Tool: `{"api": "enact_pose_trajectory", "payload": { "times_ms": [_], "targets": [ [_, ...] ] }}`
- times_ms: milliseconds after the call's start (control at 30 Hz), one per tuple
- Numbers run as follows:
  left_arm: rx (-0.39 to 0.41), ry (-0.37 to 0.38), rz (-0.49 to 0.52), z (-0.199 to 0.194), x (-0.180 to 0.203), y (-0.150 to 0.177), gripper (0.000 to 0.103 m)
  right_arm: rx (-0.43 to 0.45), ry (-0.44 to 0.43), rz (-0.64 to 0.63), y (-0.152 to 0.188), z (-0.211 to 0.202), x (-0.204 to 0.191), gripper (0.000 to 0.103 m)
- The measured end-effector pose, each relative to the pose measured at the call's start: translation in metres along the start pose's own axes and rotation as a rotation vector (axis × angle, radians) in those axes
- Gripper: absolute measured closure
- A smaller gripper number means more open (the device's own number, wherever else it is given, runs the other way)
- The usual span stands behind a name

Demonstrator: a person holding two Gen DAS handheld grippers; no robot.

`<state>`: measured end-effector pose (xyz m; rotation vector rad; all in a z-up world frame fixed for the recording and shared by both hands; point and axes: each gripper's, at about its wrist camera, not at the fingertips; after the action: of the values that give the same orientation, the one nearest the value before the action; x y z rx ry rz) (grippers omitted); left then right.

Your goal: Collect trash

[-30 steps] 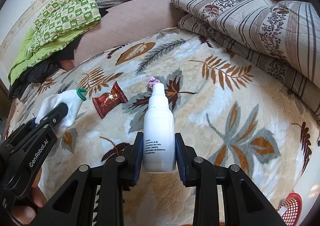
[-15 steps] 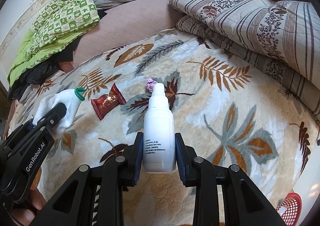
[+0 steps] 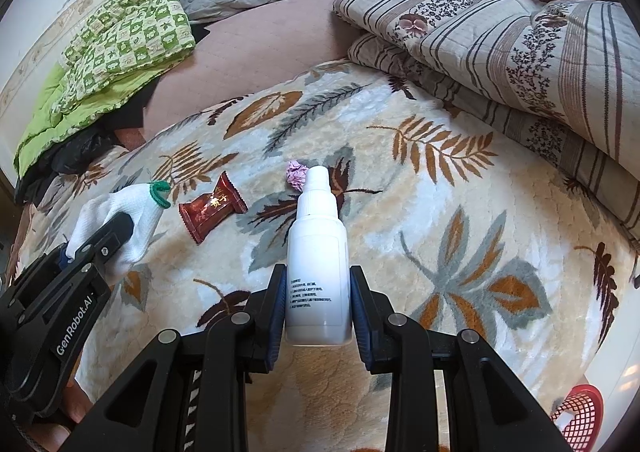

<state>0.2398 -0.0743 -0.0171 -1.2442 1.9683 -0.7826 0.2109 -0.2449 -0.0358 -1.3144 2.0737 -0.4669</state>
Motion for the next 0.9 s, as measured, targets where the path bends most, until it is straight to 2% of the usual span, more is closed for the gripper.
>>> {"api": "enact_pose_trajectory", "payload": {
  "times_ms": [600,900],
  "targets": [
    [0.008,0.016,0.020,-0.001,0.009,-0.002,0.080,0.007,0.002,0.009,-0.001,-0.004,0.005,0.071],
    [0.034,0.016,0.052,-0.011,0.019,0.001,0.079,0.033,0.009,0.046,-0.001,-0.023,0.019,0.071]
  ]
}}
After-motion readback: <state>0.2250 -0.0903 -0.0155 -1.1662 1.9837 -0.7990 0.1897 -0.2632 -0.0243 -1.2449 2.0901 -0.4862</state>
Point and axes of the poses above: each gripper's, at about its wrist camera, not at the fingertips, and z roughly the way its jaws point, x to its right, y to its underside, and after that the axes turned 14 degrees about z, right-handed
